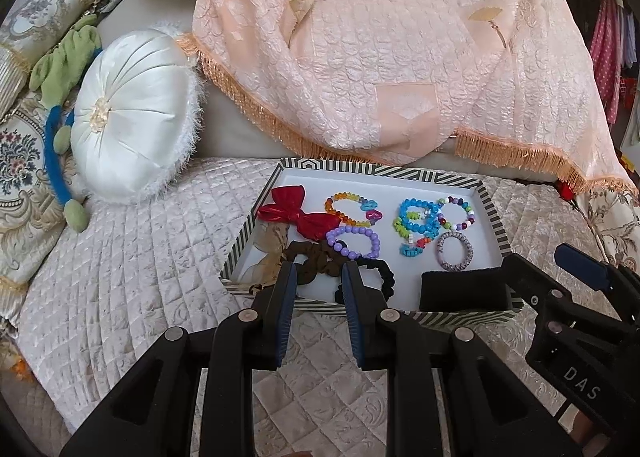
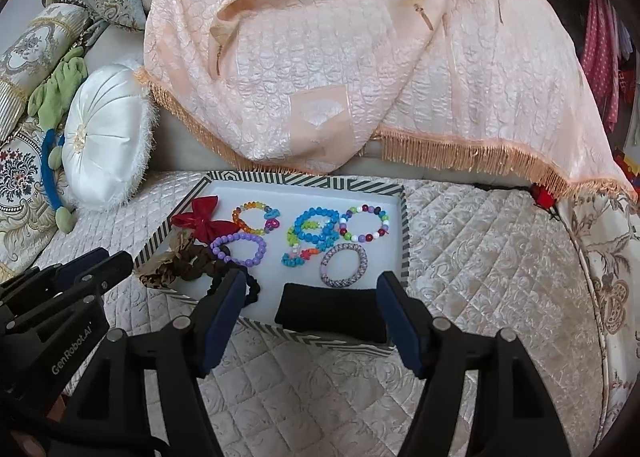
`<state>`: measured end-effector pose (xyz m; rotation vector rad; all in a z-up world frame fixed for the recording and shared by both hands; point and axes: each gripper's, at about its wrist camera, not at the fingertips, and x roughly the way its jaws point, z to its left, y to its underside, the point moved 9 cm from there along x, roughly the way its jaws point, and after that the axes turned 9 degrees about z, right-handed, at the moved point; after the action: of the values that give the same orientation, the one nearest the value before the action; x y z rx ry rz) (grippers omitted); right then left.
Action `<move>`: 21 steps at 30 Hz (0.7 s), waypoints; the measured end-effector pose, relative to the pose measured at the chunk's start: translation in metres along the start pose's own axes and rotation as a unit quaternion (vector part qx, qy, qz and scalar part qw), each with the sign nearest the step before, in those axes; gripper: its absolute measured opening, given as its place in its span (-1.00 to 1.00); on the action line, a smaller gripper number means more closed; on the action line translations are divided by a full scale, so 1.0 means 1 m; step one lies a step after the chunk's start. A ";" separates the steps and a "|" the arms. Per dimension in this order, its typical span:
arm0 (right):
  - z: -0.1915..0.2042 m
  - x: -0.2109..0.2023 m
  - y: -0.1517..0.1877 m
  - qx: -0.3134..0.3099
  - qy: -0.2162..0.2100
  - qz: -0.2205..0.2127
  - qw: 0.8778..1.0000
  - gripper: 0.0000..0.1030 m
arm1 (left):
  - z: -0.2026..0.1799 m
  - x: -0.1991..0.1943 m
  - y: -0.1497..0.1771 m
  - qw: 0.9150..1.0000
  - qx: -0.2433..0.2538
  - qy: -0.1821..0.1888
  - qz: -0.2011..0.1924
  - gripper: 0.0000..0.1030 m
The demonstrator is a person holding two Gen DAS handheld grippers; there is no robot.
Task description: Organize jewelry
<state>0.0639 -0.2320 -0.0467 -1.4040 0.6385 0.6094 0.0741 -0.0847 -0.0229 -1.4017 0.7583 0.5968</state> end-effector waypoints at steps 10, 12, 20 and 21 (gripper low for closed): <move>-0.001 0.002 0.001 -0.001 -0.001 0.005 1.000 0.38 | 0.000 0.000 -0.001 1.000 0.001 -0.003 0.000 -0.68; -0.001 0.002 0.002 -0.001 0.000 0.005 1.000 0.38 | 0.000 0.001 -0.001 1.000 0.003 -0.004 0.000 -0.68; -0.001 0.005 0.003 -0.001 -0.003 0.010 1.000 0.38 | 0.000 0.003 0.000 1.000 0.004 -0.005 0.001 -0.68; -0.001 0.006 0.003 -0.001 -0.003 0.011 1.000 0.38 | -0.001 0.003 0.000 1.000 0.004 -0.005 0.002 -0.68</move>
<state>0.0656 -0.2326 -0.0532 -1.3970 0.6491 0.6318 0.0760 -0.0854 -0.0255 -1.3893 0.7547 0.6015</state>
